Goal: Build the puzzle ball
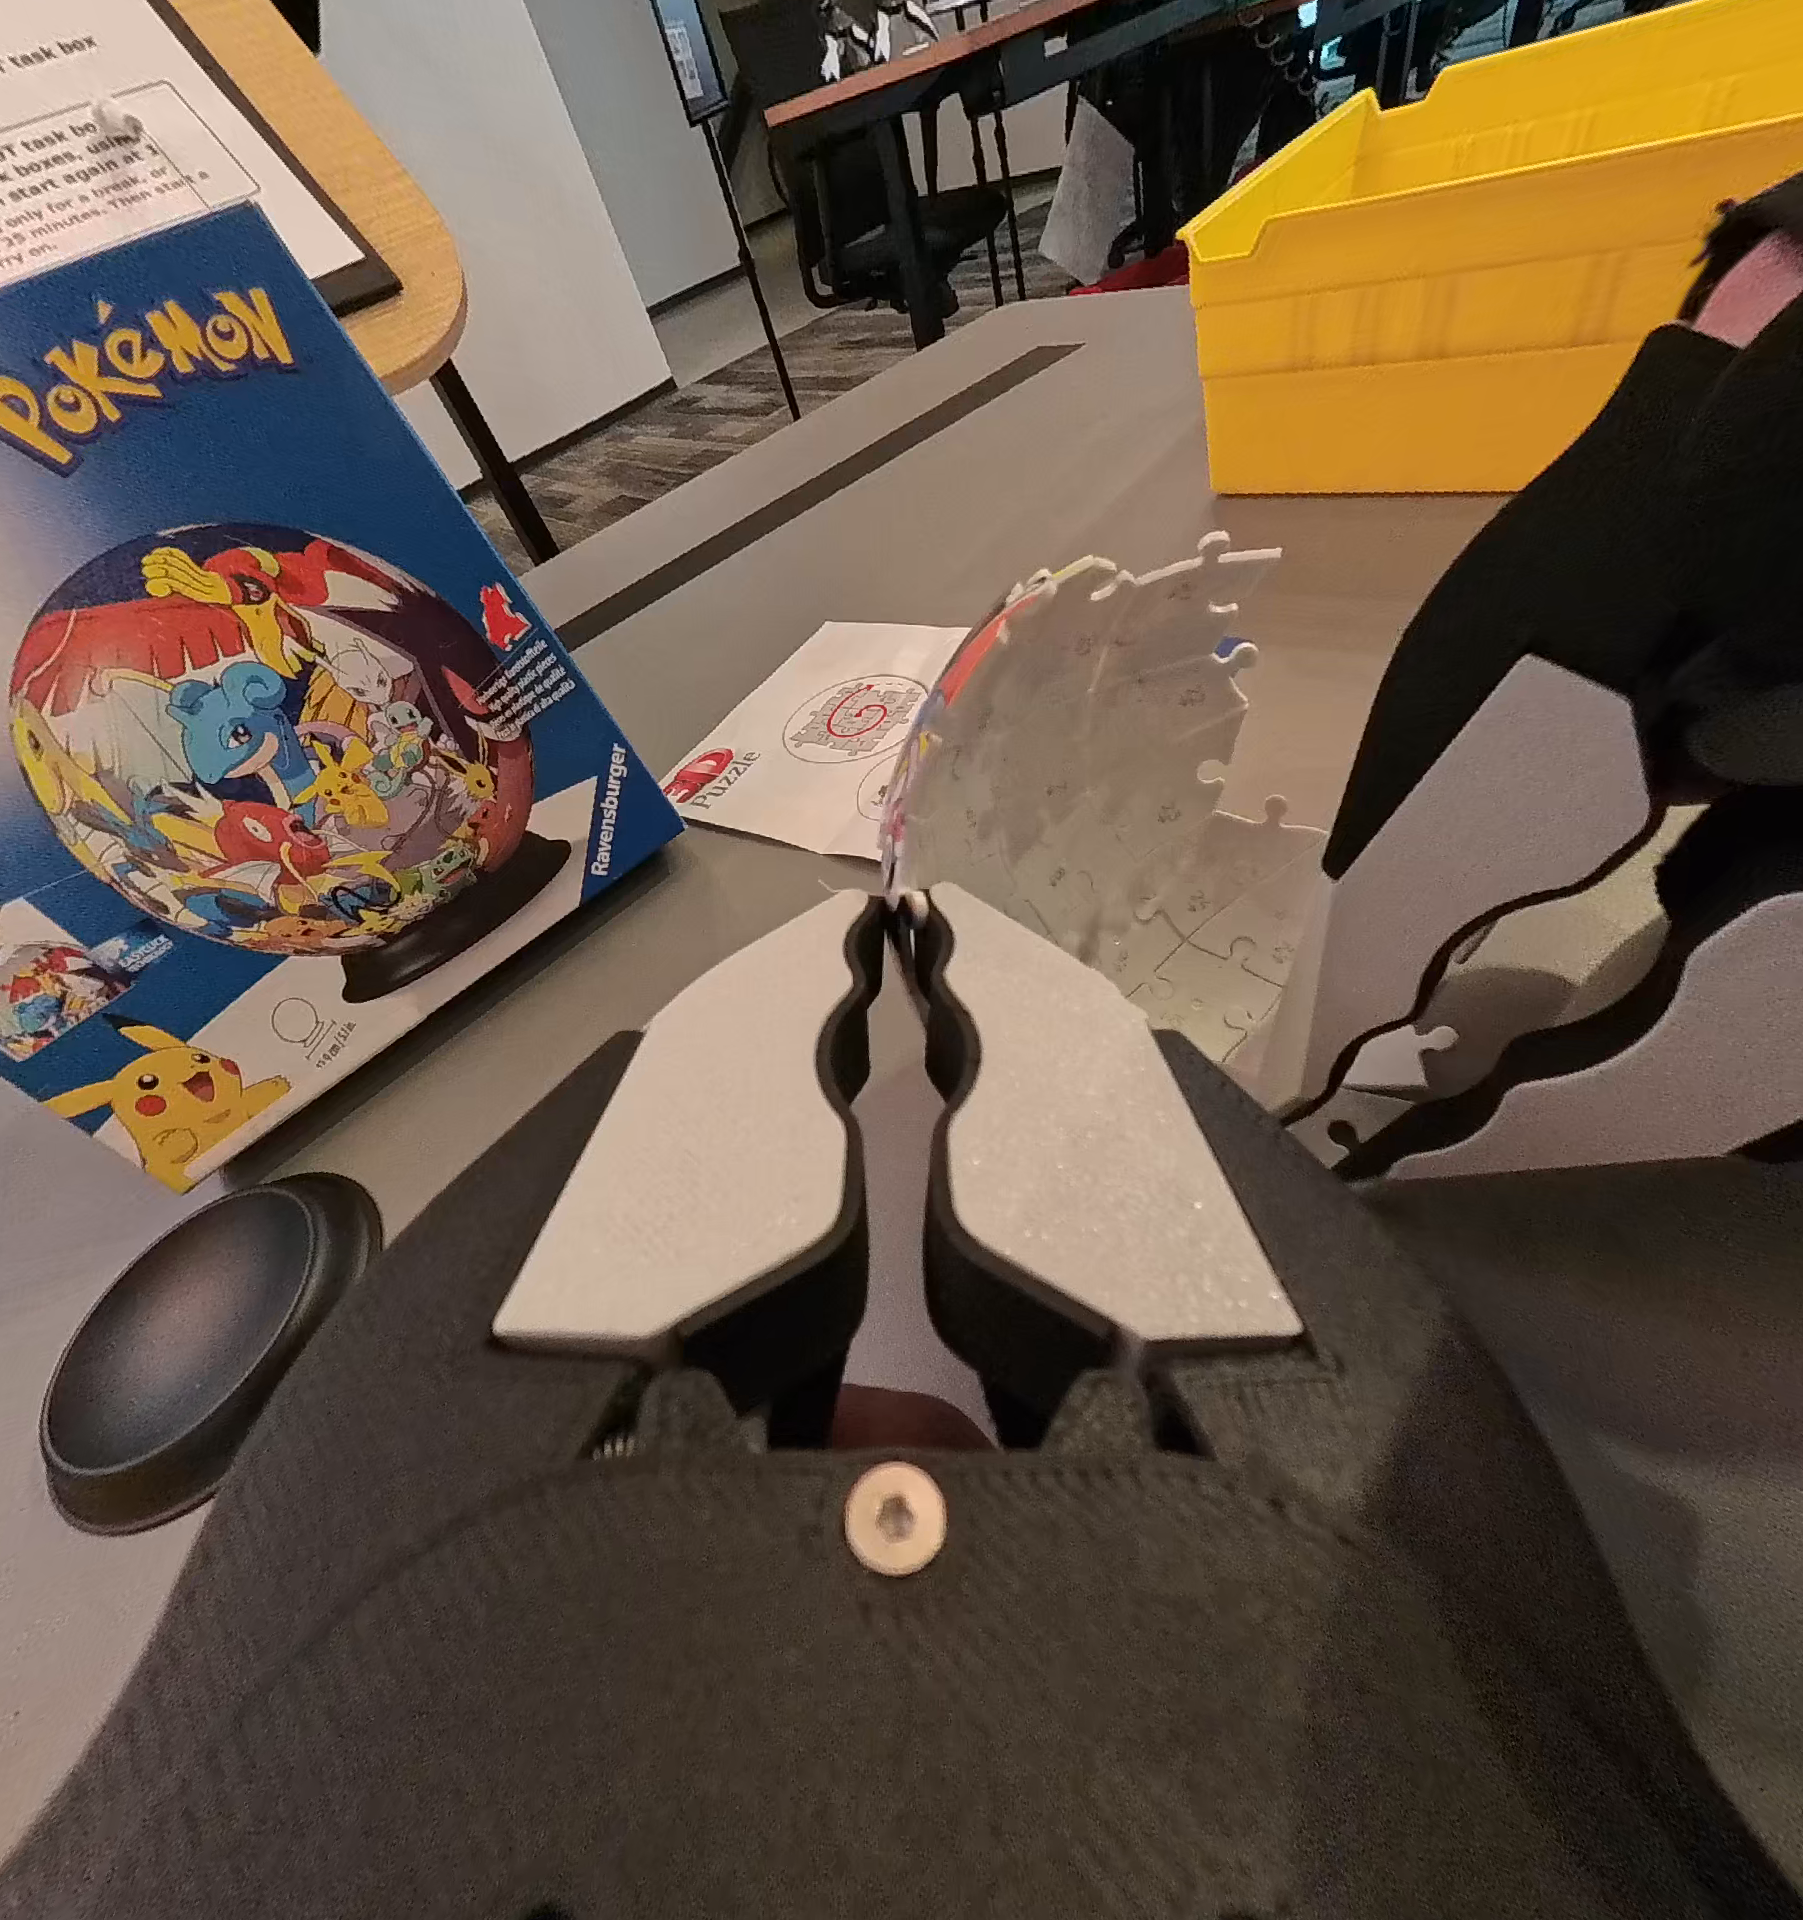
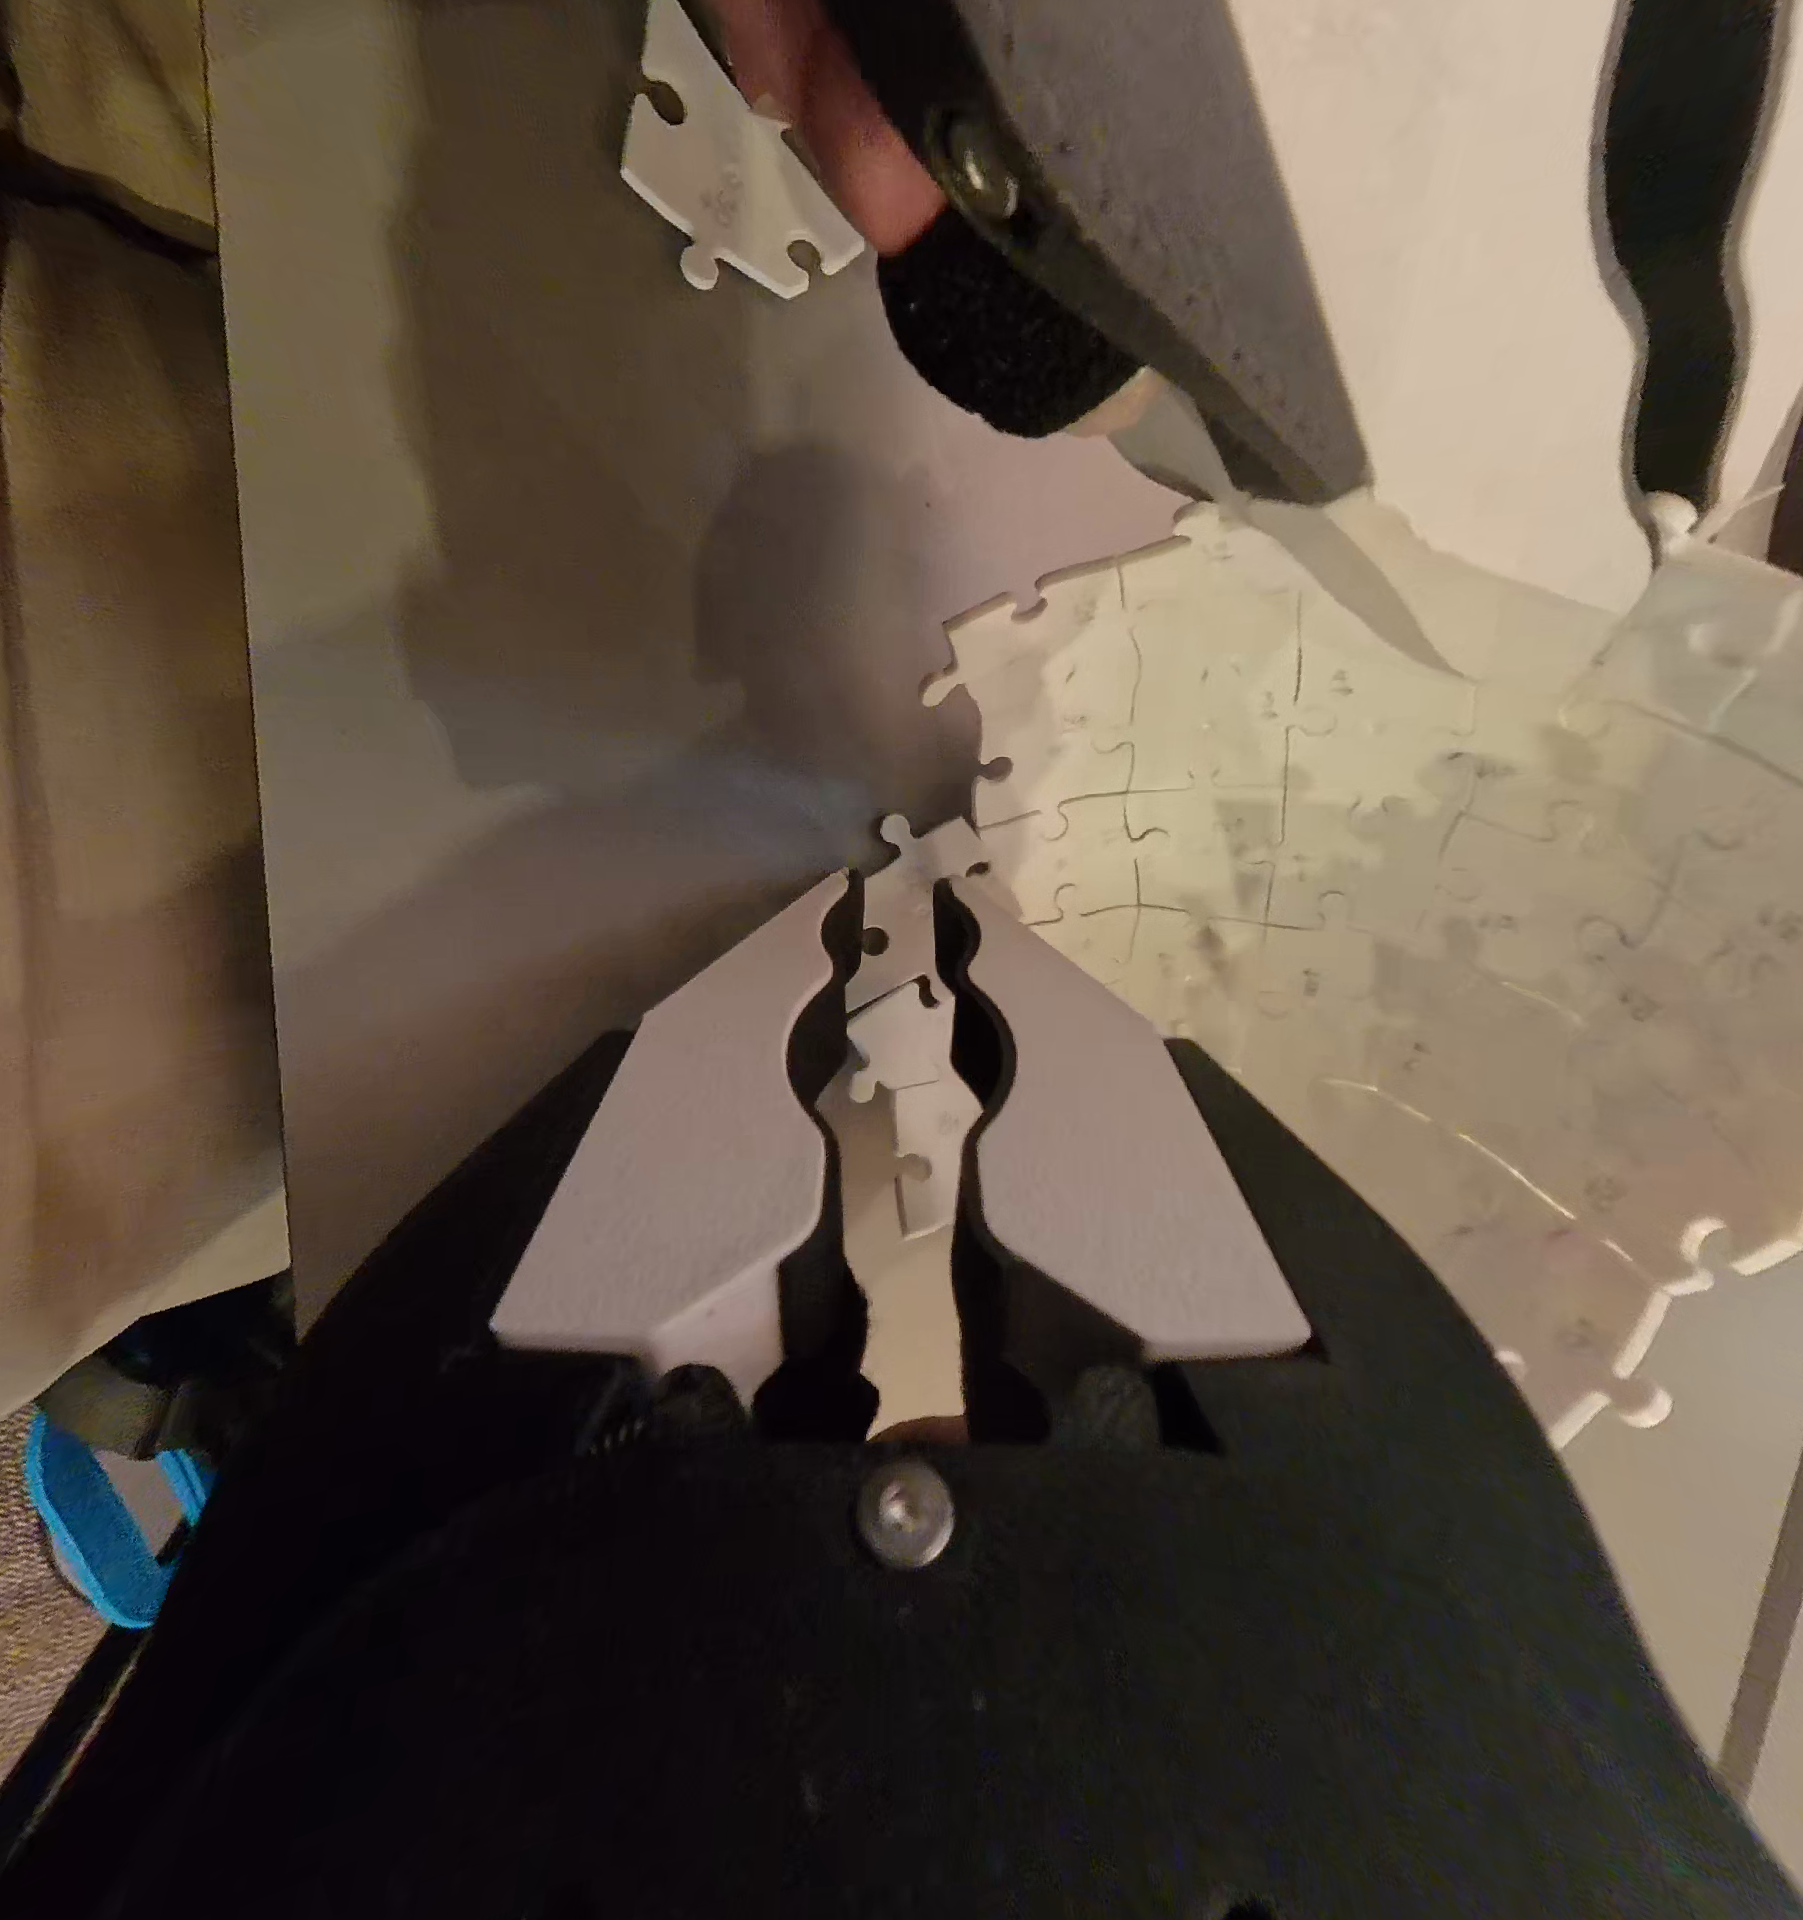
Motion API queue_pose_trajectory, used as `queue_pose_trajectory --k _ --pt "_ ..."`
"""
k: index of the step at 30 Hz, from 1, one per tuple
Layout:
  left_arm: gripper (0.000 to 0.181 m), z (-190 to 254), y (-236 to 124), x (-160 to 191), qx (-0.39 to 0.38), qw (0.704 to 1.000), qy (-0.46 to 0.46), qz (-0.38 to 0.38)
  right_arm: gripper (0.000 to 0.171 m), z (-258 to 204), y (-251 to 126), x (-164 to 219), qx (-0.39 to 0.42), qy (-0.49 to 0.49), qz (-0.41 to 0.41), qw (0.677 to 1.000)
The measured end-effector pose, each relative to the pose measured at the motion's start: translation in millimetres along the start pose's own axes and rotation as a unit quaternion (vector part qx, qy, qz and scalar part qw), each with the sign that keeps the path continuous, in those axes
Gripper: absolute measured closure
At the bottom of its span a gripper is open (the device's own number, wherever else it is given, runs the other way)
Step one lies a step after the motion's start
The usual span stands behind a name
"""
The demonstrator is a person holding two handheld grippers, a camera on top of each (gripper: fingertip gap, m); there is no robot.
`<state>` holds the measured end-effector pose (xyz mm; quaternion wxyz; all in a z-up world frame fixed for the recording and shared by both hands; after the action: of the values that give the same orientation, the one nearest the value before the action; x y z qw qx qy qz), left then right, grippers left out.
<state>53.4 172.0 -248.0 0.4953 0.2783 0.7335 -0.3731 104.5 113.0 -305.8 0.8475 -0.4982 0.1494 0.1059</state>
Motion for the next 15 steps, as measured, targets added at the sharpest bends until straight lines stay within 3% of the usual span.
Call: queue_pose_trajectory --k 1,15 --pt "0.176 0.2 0.0 0.1 0.000 1.000 0.001 0.000 0.160 -0.3 -0.2 -0.2 -0.001 0.004 0.001 1.000" --pt "0.176 0.7 -0.2 0.0 0.000 1.000 0.004 0.000 0.157 7.5 1.5 -0.3 0.009 0.030 0.007 1.000"
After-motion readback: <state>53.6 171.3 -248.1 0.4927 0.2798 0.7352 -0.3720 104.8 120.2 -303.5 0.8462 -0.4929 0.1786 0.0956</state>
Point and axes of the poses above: each gripper's, where its closed fingertips meet, y out along the fingers, x out of its underside, z = x × y across the jaws, the point moved 3 cm from there along -y, back along the fingers, and after that the axes turned 6 degrees about x, right-handed, at the moved point
